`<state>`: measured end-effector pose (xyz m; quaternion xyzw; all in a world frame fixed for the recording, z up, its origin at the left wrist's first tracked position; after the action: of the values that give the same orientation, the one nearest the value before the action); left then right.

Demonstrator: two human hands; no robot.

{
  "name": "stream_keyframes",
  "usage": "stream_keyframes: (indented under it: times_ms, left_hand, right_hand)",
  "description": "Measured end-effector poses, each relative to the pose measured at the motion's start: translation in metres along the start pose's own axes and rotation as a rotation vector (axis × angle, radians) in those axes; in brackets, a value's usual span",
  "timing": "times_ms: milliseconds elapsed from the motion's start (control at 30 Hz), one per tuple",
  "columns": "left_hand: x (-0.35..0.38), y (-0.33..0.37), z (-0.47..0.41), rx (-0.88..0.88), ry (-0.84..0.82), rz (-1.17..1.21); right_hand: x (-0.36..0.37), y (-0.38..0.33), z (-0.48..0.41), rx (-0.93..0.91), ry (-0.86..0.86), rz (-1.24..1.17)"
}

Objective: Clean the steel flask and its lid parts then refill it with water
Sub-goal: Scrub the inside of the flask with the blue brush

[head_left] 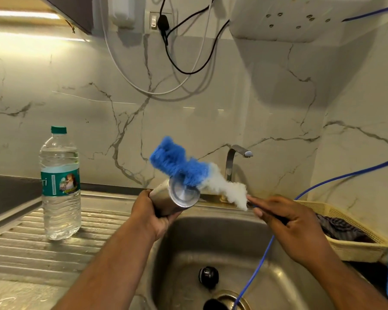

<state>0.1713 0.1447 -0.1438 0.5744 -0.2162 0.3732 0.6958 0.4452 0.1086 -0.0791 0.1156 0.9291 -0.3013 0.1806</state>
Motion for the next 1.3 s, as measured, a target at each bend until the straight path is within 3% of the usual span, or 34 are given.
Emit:
stream_keyframes:
  times_ms: [100,233,333,433,667,767,900,1033,1300]
  left_hand:
    - [0.001,-0.007,-0.004,-0.008,-0.047,-0.039]
    - [-0.004,-0.011,-0.008,-0.045,0.003,0.032]
    - [-0.002,-0.009,-0.009,-0.036,-0.032,-0.008]
    - [-0.005,-0.008,-0.010,-0.050,0.008,0.029]
    - [-0.009,0.001,-0.011,-0.054,0.043,-0.009]
    - [-0.013,0.005,-0.013,-0.046,0.035,-0.080]
    - [0.007,0.004,0.001,0.009,-0.125,-0.284]
    - [0.019,-0.003,0.003,0.044,-0.229,-0.425]
    - [0.016,-0.001,-0.003,0.086,-0.175,-0.468]
  right_hand:
    - [0.017,0.000,0.004,-0.019,-0.095,0.025]
    - [0.012,0.010,0.001,0.040,-0.037,0.025]
    - [0.024,0.012,0.006,0.038,-0.137,-0.008]
    - [0.018,0.015,0.003,0.038,-0.067,-0.009]
    - [0.009,0.020,0.003,0.063,-0.086,-0.032]
    - [-0.001,0.027,0.003,0.112,-0.089,-0.052]
    - [0.002,0.035,0.007,0.175,-0.183,-0.036]
    - [0.002,0.033,0.007,0.195,-0.172,-0.048]
    - [0.001,0.031,0.005,0.239,-0.159,-0.047]
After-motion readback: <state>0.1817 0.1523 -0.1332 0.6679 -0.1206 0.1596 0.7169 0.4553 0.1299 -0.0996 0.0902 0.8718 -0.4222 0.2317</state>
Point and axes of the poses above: each hand's wrist, its own z-axis away from the middle knuckle, its own x-axis out of the palm, y = z × x, the point moved 7 cm from there along -z, towards the middle knuckle, and after that the axes turned 10 degrees about -z, right-handed, at the moved point
